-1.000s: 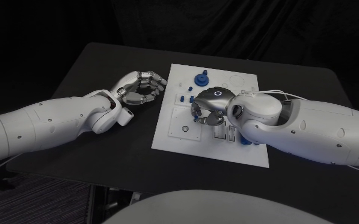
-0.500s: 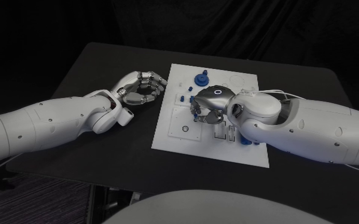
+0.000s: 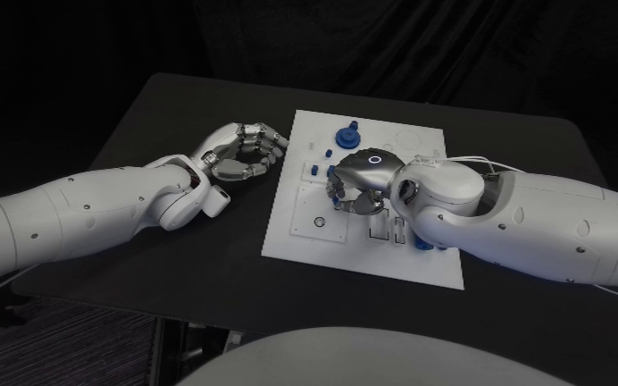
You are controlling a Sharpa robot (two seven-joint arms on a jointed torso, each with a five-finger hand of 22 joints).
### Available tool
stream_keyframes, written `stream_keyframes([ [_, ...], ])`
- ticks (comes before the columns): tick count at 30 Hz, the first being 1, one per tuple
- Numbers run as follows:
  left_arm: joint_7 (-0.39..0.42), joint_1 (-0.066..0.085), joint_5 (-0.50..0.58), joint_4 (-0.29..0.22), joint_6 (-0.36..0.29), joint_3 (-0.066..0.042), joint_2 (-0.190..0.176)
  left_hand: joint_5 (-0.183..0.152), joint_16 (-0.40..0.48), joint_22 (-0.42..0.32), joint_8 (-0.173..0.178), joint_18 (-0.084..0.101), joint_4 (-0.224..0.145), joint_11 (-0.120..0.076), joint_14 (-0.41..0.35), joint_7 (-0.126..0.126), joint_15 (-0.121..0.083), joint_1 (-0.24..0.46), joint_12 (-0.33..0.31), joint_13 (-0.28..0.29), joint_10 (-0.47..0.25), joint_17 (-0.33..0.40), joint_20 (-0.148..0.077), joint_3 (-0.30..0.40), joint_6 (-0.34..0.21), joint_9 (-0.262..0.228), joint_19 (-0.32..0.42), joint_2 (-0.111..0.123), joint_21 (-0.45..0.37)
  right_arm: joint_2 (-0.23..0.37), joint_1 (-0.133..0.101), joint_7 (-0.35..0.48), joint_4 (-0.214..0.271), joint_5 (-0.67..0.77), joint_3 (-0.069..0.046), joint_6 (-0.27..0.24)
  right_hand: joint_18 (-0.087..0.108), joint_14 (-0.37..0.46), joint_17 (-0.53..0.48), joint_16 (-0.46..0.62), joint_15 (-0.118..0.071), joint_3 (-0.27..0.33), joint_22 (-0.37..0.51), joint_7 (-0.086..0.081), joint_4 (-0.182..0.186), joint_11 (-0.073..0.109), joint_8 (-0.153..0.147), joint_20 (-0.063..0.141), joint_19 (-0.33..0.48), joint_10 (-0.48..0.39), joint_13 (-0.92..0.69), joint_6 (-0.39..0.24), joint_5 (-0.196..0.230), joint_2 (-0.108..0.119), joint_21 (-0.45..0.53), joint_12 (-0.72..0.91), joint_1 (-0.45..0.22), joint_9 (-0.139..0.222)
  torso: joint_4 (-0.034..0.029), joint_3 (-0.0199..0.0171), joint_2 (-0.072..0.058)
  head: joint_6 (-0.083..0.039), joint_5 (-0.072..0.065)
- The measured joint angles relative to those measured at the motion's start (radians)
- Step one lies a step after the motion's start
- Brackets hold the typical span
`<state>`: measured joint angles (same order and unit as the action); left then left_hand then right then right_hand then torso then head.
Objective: Assemble the parts on the task board
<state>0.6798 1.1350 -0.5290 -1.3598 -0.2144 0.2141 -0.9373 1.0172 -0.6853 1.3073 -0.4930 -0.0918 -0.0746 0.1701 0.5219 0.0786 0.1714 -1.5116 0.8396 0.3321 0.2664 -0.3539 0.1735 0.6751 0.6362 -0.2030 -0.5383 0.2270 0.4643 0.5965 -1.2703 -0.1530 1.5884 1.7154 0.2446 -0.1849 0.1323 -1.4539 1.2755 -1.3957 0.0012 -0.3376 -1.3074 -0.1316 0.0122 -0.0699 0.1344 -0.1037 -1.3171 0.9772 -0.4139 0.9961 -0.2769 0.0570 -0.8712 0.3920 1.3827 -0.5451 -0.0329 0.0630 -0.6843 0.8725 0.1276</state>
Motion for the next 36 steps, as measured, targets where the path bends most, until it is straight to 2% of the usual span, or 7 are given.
stream_keyframes([
  [17,0.000,-0.001,0.000,0.003,0.003,0.000,0.003,0.000,0.000,0.000,0.000,0.000,-0.005,0.000,0.000,0.004,0.000,-0.008,0.000,0.000,0.000,0.000,0.000,0.005,-0.004,-0.001,0.000,0.000,0.004,0.015,0.011,0.000,0.010,-0.005,0.000,-0.009,0.000,0.000,0.002,-0.003,0.000,0.000,0.000,0.003,0.000,0.000,-0.003,0.000,0.000,0.000,0.000,0.003,0.000,0.000,0.000,0.000,0.000,0.000,0.0017,-0.0012,0.000,0.000,0.000],
  [25,0.000,-0.001,0.000,0.004,0.004,0.000,0.003,0.000,0.000,0.000,0.000,0.000,-0.005,0.000,-0.004,0.004,0.004,-0.008,0.000,0.000,0.000,0.000,0.000,0.005,-0.004,-0.001,0.000,0.000,0.004,0.017,0.019,0.000,0.009,-0.006,0.000,-0.013,0.000,0.000,0.002,-0.003,0.000,0.000,0.000,0.004,0.000,0.000,-0.004,0.000,0.000,0.000,0.000,0.003,0.000,0.000,0.000,0.000,0.000,0.000,0.0034,-0.0016,0.000,0.000,0.005],
  [36,0.000,-0.002,0.000,0.005,0.006,0.000,0.004,0.000,0.000,0.001,0.000,0.000,-0.008,0.000,-0.004,0.004,0.004,-0.012,0.004,0.001,0.000,0.000,0.000,0.008,-0.004,-0.001,0.000,-0.004,0.008,0.012,0.022,0.003,-0.002,-0.006,0.000,-0.022,0.000,0.000,0.005,-0.003,0.000,0.000,0.000,0.003,0.000,0.000,-0.002,-0.004,-0.003,0.000,0.001,0.003,0.000,0.000,-0.008,-0.004,0.000,0.000,0.0013,-0.0007,0.000,0.000,0.001],
])
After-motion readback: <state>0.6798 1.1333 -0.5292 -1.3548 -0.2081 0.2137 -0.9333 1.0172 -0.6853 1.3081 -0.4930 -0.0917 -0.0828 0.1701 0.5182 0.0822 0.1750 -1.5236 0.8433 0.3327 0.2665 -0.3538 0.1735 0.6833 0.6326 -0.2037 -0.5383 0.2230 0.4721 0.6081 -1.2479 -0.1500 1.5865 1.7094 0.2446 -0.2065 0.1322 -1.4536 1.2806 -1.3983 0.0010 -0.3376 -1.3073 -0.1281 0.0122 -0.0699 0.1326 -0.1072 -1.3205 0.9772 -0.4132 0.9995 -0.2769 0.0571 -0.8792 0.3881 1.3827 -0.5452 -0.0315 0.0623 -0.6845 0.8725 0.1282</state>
